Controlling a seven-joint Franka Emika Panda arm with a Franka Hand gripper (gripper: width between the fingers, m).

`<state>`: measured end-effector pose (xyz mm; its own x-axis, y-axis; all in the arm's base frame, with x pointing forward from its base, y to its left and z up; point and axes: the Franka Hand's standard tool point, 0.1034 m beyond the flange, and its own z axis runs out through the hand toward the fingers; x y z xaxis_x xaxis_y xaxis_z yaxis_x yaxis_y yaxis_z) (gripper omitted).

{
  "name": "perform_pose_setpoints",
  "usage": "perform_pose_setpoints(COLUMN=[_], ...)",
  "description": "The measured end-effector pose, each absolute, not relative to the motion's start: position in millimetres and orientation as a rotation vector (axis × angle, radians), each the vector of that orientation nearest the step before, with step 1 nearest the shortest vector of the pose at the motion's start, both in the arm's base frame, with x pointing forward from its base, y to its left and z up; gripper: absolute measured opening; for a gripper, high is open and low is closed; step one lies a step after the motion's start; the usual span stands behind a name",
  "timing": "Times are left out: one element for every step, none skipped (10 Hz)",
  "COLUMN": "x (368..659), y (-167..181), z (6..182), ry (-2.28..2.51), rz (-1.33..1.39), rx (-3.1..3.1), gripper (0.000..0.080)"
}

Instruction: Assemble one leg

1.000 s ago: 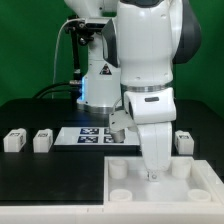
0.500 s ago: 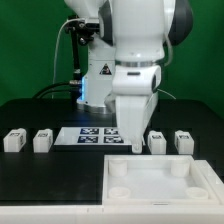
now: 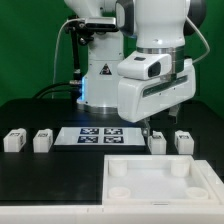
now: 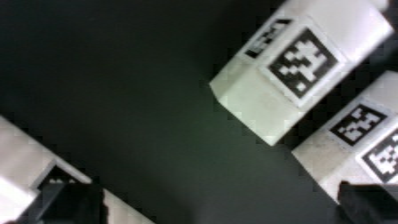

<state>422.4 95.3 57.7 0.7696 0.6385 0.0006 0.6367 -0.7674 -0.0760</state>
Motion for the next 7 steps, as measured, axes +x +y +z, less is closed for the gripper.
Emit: perform_pose_setpoints(x=[422, 422, 422, 420, 414, 413, 414], y=[95, 95, 95, 99, 113, 133, 149], z=[57.5, 57.4, 57.4, 56.4, 55.0, 58.5, 61.9], ry=[-0.992, -0.989, -0.993, -0.95, -0.863, -0.805, -0.66], rz=[0.041, 0.042, 0.042, 0.048, 0.065, 0.059, 0.06], rx=[-2.905, -2.906, -2.905, -2.917, -2.939, -2.955, -2.992], gripper=[0.0649, 0.0649, 0.0649, 0.0649, 0.0649, 0.0649, 0.0649])
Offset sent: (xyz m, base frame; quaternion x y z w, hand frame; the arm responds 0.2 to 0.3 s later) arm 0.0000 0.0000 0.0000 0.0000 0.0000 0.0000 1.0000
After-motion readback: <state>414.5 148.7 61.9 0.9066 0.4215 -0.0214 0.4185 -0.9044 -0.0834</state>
